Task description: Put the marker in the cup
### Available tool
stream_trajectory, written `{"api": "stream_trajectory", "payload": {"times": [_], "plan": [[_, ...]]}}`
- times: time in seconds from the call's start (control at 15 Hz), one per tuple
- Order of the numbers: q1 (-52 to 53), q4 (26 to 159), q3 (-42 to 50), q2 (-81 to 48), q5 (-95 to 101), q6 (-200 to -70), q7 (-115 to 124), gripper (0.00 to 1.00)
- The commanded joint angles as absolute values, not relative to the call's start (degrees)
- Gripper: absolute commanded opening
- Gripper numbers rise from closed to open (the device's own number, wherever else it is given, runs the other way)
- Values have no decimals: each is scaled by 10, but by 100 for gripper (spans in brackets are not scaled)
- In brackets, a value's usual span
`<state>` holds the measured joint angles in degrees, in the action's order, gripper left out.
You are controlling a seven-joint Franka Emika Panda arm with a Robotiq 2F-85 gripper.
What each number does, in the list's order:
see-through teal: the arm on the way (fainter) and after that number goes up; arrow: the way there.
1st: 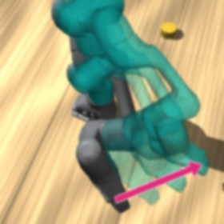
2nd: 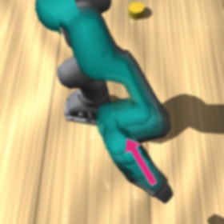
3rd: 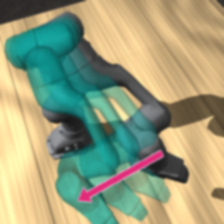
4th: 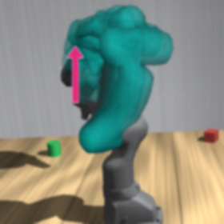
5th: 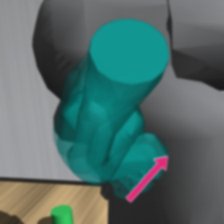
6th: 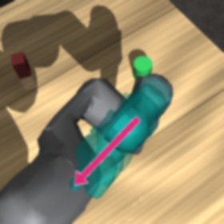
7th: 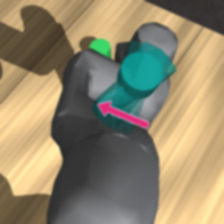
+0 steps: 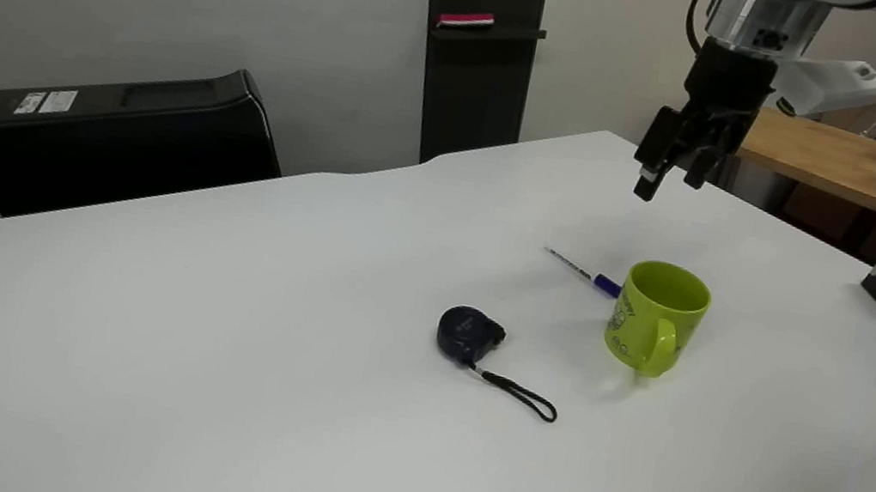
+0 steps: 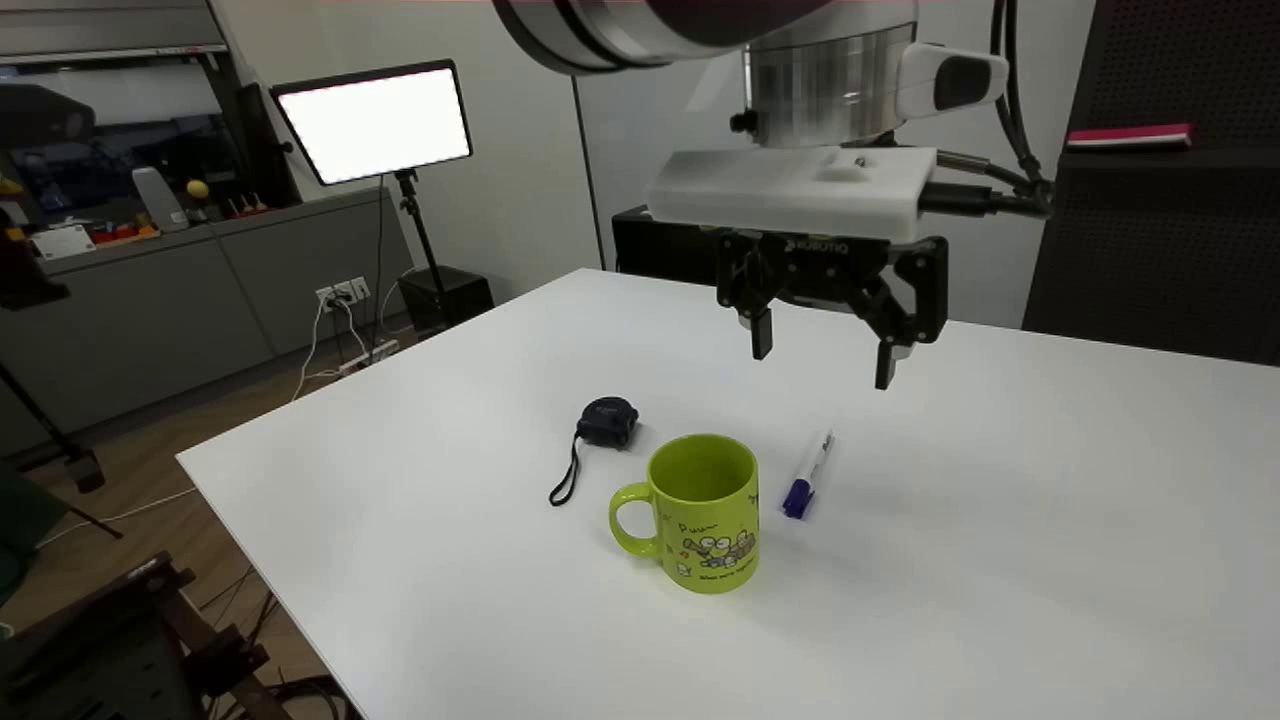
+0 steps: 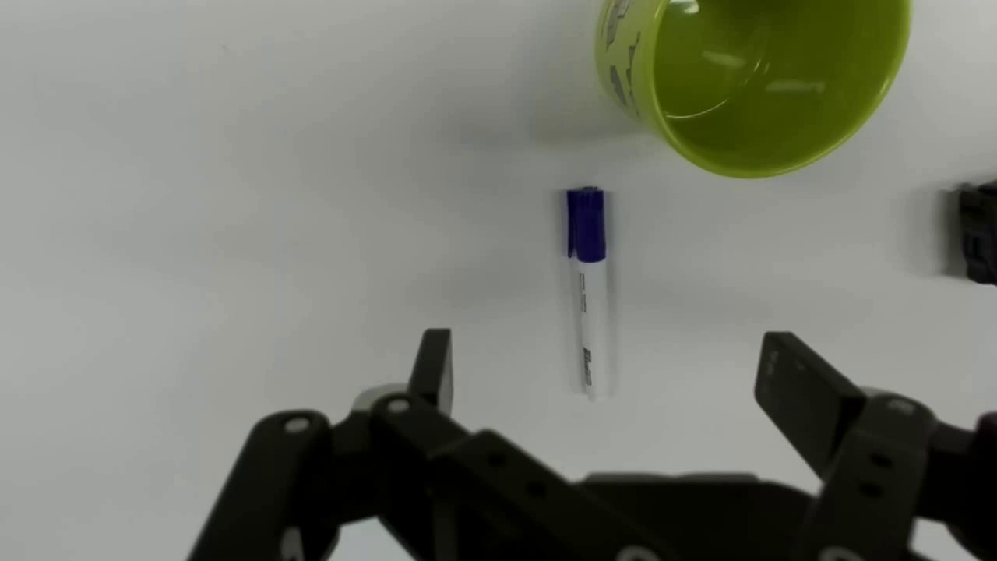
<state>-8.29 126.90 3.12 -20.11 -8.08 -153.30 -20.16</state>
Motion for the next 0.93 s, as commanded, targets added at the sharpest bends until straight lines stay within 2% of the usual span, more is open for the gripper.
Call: {"api": "stream_trajectory", "payload": {"times": [0.0,0.33,0.6,0.87], "plan": [[-90,1244,23,-235,-64,-1512,-182,100],[-82,1220,25,-299,-39,-1511,-166,100],[-74,1217,30,-338,-14,-1609,-136,100],[-80,1199,20,-369,-9,-1631,-129,100]]}}
